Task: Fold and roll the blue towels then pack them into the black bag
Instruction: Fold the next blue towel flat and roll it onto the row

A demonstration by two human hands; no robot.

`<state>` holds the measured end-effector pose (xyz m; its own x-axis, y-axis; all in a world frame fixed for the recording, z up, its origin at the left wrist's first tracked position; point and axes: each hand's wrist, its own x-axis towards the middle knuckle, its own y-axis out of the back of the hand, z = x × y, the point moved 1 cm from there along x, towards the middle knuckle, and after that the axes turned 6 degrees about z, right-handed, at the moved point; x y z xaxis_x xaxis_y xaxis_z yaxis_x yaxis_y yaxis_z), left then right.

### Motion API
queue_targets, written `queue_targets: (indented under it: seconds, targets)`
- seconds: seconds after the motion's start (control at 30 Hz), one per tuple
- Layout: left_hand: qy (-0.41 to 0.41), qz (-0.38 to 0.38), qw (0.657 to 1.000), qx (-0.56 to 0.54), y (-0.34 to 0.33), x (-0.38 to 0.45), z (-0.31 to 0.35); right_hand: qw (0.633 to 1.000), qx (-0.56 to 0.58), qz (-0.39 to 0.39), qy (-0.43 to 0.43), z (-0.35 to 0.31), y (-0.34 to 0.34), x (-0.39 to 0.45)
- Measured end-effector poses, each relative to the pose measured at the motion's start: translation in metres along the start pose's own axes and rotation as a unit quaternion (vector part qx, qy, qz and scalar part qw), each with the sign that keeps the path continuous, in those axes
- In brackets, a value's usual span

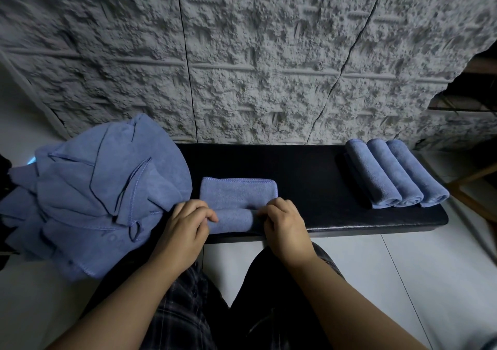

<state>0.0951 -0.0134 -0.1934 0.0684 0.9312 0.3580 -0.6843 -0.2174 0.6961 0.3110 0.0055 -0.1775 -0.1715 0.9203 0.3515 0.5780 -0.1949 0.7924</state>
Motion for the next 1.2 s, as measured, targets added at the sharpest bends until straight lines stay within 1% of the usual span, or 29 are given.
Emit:
queue_targets:
  seconds: [0.13,0.3,0.4,0.5,0.6,0.67,0.77,0.83,1.1,1.2]
  targets:
    - [-0.003,-0.008,1.0,0.015,0.001,0.0,0.001,1.0,-0.014,-0.016,0.02,0.002,0.004,-0.004]
    - [0.012,-0.02,0.999,0.031,-0.001,0.001,-0.001,0.995,-0.082,-0.017,0.052,0.007,-0.003,-0.004]
    - [0.021,-0.036,0.997,0.063,-0.003,-0.001,-0.002,0.996,-0.081,-0.01,0.035,0.009,-0.005,-0.004]
    - [0.021,-0.033,0.996,0.081,-0.007,-0.001,-0.003,0.999,-0.042,-0.01,0.018,0.011,-0.005,-0.003]
    - [0.019,-0.029,0.998,0.054,-0.01,0.002,-0.006,0.999,0.018,-0.029,-0.01,0.014,-0.003,-0.004]
    - [0.025,-0.03,0.999,0.021,-0.008,0.006,-0.007,0.996,0.055,-0.049,-0.048,0.014,-0.001,-0.003]
    - [0.066,-0.041,0.997,-0.026,-0.005,0.01,-0.007,0.988,0.088,-0.068,-0.111,0.015,0.0,-0.001]
    - [0.094,-0.047,0.993,-0.053,-0.004,0.01,-0.007,0.982,0.103,-0.082,-0.134,0.016,0.001,0.0]
    - [0.139,-0.07,0.985,-0.075,-0.004,0.001,-0.006,0.978,0.1,-0.108,-0.147,0.016,0.007,-0.005]
    - [0.134,-0.079,0.986,-0.061,-0.005,-0.001,-0.004,0.978,0.104,-0.102,-0.153,0.018,0.006,-0.006]
